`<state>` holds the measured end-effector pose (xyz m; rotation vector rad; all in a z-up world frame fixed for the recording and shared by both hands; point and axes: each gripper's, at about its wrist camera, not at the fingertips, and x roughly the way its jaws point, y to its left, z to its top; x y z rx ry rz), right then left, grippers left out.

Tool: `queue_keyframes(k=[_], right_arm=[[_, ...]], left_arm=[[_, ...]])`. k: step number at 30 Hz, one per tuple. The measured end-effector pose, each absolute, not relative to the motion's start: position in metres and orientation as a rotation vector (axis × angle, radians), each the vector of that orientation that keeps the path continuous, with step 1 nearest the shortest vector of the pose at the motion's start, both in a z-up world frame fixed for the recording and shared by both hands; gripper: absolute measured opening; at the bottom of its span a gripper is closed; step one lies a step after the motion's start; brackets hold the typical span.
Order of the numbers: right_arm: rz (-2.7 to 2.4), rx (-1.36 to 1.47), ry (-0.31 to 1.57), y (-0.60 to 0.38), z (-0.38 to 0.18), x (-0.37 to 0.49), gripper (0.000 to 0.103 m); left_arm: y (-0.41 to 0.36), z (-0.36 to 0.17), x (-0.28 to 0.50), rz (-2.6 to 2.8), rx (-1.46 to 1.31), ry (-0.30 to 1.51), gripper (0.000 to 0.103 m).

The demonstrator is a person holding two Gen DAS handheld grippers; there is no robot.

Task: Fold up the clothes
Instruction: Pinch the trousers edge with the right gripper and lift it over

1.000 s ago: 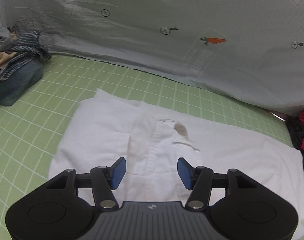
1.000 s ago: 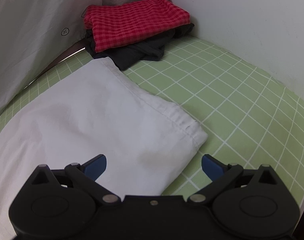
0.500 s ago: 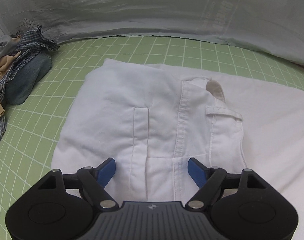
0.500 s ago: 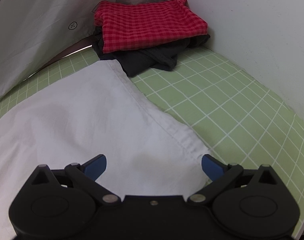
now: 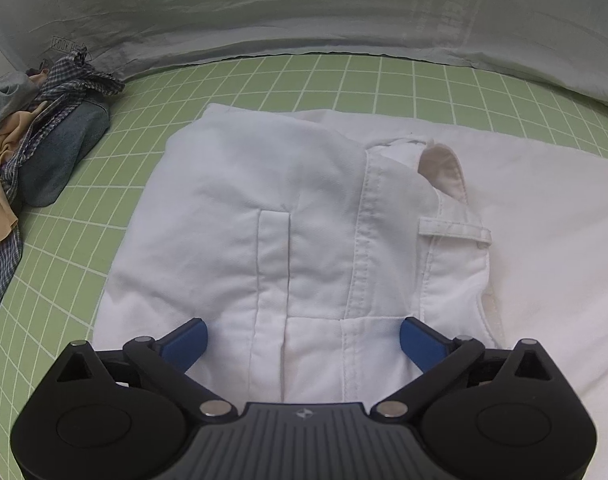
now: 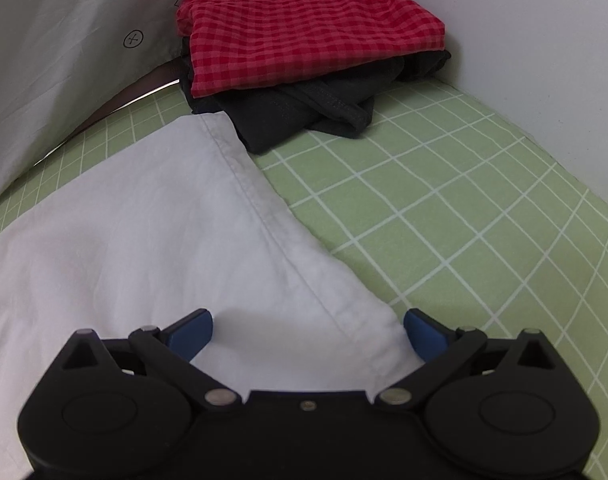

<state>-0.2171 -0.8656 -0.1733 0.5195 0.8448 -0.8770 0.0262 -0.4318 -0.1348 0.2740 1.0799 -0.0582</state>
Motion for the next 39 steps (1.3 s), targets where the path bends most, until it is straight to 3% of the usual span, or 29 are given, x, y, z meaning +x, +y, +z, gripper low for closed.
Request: queue_keyframes(k=[3, 6, 7, 10, 11, 14, 26, 39], right_arm=[[-0.827, 0.472, 0.86, -0.858, -0.175, -0.215, 0.1], [-0.799, 0.431, 0.869, -0.849, -0.172, -0.213, 0.084], [-0.784, 0.424, 0.871, -0.847, -0.17, -0.212, 0.073], [-0.747, 0.389, 0.871, -0.841, -0.163, -0.211, 0.026], [-0.743, 0.367, 0.877, -0.838, -0.162, -0.211, 0.023], [-0.74, 0.309, 0.895, -0.834, -0.156, -0.209, 0.016], [-0.652, 0.172, 0.72, -0.779, -0.072, -0.204, 0.014], [-0.546, 0.047, 0.682, -0.654, -0.044, -0.133, 0.014]], left_arm=[[-0.433, -0.135, 0.025, -0.041, 0.274, 1.077, 0.103], [-0.433, -0.135, 0.025, -0.027, 0.265, 1.079, 0.103], [-0.433, -0.135, 0.025, -0.025, 0.261, 1.08, 0.103], [-0.431, -0.134, 0.023, -0.025, 0.236, 1.068, 0.103], [-0.43, -0.134, 0.021, -0.028, 0.224, 1.061, 0.102], [-0.421, -0.121, 0.017, -0.064, 0.147, 1.051, 0.101], [-0.371, -0.048, -0.019, -0.171, -0.039, 0.875, 0.101], [-0.262, -0.046, -0.018, -0.137, -0.059, 0.881, 0.101]])
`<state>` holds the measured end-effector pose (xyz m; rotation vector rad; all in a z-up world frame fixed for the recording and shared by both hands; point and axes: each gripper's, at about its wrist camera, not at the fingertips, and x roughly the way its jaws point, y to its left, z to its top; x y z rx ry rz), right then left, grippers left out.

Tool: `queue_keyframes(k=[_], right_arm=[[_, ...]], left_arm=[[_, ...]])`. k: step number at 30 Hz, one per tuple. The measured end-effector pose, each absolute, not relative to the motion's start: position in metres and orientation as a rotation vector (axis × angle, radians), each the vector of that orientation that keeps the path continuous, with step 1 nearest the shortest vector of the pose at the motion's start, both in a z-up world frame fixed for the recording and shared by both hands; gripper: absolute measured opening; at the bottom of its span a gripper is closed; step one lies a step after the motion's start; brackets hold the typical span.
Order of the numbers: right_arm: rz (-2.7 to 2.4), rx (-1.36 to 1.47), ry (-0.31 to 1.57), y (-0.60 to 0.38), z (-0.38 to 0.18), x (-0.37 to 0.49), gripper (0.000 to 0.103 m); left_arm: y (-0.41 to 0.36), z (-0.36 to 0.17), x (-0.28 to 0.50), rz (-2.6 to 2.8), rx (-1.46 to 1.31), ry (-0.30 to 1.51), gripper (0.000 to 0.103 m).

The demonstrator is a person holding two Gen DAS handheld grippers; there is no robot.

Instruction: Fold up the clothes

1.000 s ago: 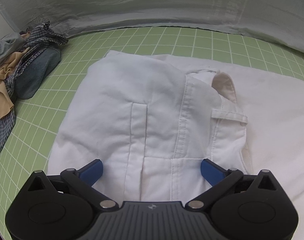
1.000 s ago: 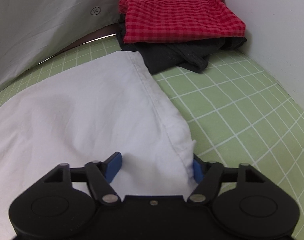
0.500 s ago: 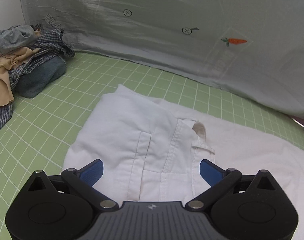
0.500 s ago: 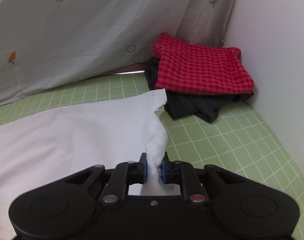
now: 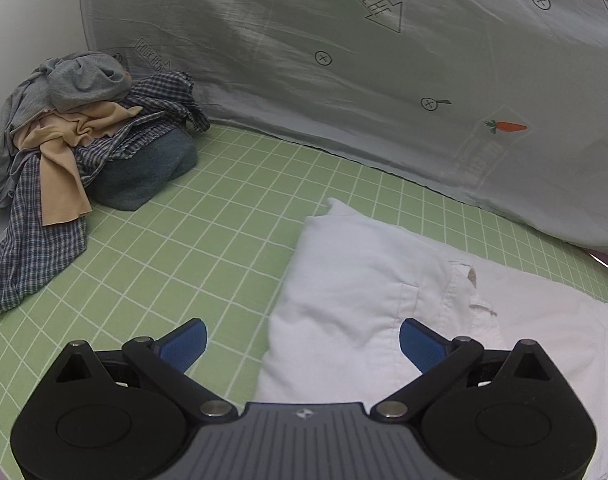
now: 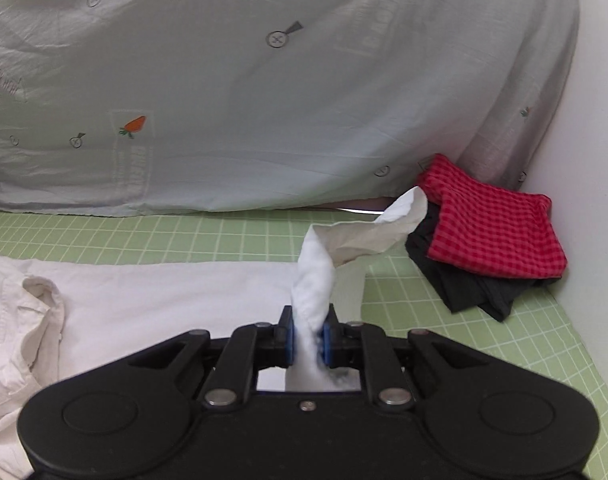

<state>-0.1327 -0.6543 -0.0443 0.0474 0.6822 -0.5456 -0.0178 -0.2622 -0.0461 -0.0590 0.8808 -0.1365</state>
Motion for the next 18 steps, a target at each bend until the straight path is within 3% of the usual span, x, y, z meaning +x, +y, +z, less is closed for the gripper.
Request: queue_keyframes(k=[12, 18], right_arm=[[-0.43, -0.028, 0.891, -0.502, -0.132, -0.062, 0.015], [-0.452, 0.06, 0.922, -0.494, -0.137, -0.061, 0.028]], left_arm=[[-0.178, -0.077, -0.022, -0.115, -0.028, 0.986, 0.101], [-0.177, -0.076, -0.022, -0.149, -0.02, 0.983, 0.101]])
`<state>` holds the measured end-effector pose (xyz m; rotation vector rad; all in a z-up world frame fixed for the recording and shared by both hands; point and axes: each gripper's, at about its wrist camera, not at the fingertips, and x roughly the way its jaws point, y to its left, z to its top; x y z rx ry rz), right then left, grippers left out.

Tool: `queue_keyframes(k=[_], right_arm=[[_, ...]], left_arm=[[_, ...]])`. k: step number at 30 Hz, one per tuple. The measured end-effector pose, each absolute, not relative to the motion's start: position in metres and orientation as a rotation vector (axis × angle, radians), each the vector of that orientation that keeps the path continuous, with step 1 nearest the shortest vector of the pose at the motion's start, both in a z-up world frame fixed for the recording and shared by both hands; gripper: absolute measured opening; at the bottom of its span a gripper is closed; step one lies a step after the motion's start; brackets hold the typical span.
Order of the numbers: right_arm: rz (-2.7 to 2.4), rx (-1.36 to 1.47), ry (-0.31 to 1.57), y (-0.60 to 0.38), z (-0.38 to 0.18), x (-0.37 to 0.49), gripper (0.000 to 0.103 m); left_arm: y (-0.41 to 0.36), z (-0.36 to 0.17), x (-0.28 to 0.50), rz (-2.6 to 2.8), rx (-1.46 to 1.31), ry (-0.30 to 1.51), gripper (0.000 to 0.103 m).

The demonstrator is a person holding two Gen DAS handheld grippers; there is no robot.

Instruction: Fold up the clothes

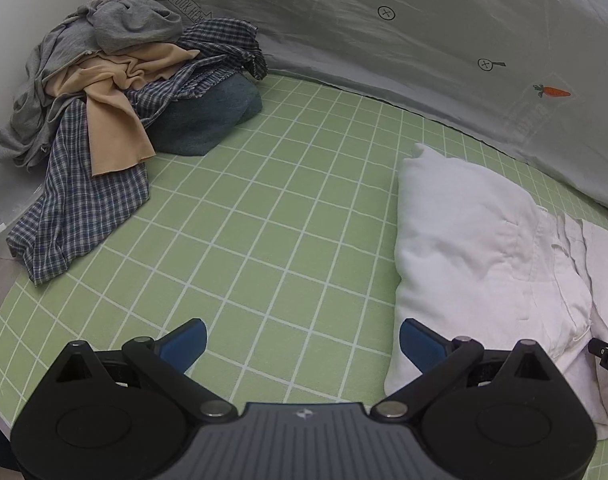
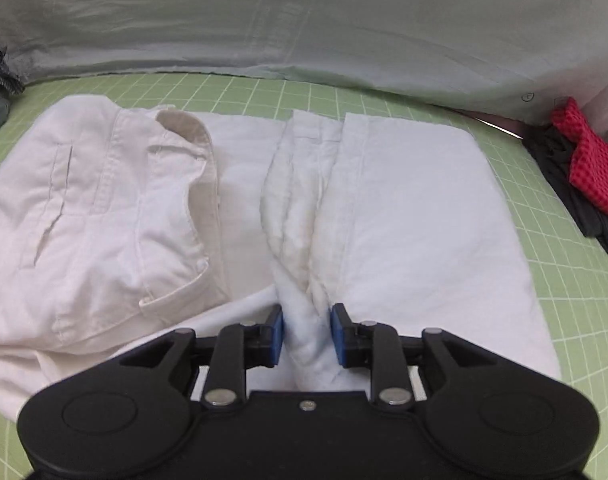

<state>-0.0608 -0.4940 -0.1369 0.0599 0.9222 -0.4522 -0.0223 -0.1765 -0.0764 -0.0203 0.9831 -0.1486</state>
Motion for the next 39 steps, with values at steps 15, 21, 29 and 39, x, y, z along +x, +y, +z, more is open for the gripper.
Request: queue_keyframes(k=[15, 21, 29, 39], right_arm=[[-0.662, 0.234, 0.842, -0.561, -0.116, -0.114, 0.082], [-0.493, 0.243, 0.919, -0.518, -0.138, -0.112, 0.081], [-0.417, 0.232, 0.919, -0.505, -0.121, -0.117, 0.083], [-0.515, 0.275, 0.833, -0.555, -0.085, -0.129, 0.101]], left_arm=[[-0.215, -0.082, -0.029, -0.197, -0.018, 1.008, 0.101], [-0.223, -0.084, -0.037, -0.191, -0.009, 1.025, 0.102], [-0.231, -0.084, -0.037, -0.166, -0.028, 1.032, 0.102], [-0.242, -0.089, -0.013, -0.108, -0.089, 1.056, 0.102]])
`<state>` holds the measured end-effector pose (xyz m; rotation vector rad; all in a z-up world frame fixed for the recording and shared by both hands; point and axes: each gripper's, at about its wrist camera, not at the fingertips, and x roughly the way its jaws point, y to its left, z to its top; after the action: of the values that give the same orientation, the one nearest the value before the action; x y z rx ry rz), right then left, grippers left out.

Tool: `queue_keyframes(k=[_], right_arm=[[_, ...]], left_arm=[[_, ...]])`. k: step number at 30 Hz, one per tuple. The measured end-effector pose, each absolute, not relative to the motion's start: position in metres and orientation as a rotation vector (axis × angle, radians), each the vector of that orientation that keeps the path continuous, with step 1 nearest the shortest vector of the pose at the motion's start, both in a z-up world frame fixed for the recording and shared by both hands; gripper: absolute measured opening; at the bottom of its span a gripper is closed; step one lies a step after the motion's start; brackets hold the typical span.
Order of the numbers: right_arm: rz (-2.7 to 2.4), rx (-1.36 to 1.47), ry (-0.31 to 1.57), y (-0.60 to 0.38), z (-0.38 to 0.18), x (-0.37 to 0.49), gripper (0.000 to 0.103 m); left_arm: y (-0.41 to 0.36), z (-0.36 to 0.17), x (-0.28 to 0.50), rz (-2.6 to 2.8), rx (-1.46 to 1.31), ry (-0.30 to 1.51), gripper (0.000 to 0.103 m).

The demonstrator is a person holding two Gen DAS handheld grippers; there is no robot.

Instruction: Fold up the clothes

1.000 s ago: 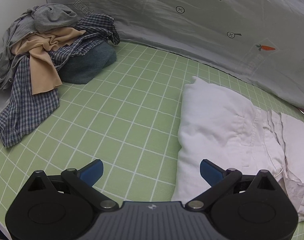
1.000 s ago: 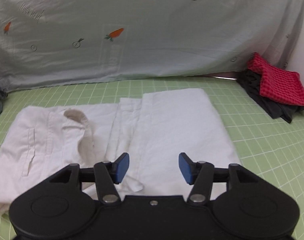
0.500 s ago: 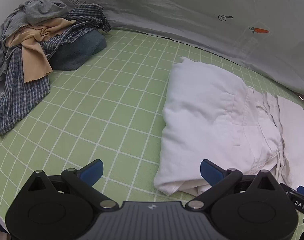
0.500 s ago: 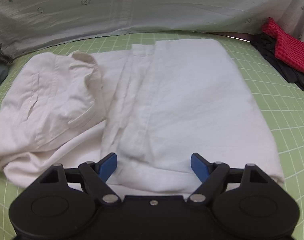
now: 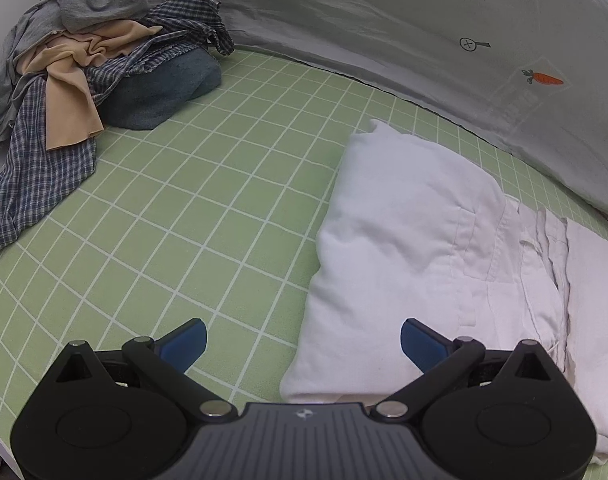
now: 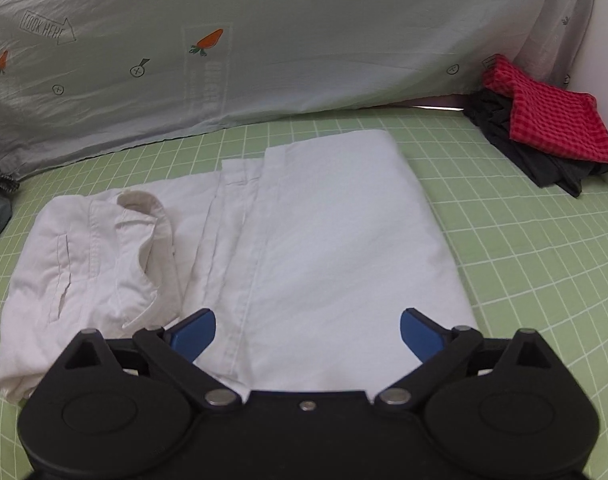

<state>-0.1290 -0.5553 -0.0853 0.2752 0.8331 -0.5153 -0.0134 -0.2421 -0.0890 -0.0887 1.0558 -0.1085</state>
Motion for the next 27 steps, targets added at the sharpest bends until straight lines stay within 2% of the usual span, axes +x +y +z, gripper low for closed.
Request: queue_keyframes(k=[10, 18, 27], right_arm=[[-0.592, 0.273, 0.905, -0.604, -0.1, -0.128, 0.102], [-0.653, 0.325, 0.96, -0.639, -0.12, -0.097, 0.102], [-0.7, 0.349, 0.984, -0.647, -0.127, -0.098, 0.102]], left_arm=[[-0.242, -0.107, 0.022, -0.033, -0.088, 1.088, 0.102], [-0.254, -0.123, 0.052, -0.103, -0.11, 1.116, 0.102], [-0.273, -0.134, 0.074, -0.195, -0.066, 1.137, 0.102]])
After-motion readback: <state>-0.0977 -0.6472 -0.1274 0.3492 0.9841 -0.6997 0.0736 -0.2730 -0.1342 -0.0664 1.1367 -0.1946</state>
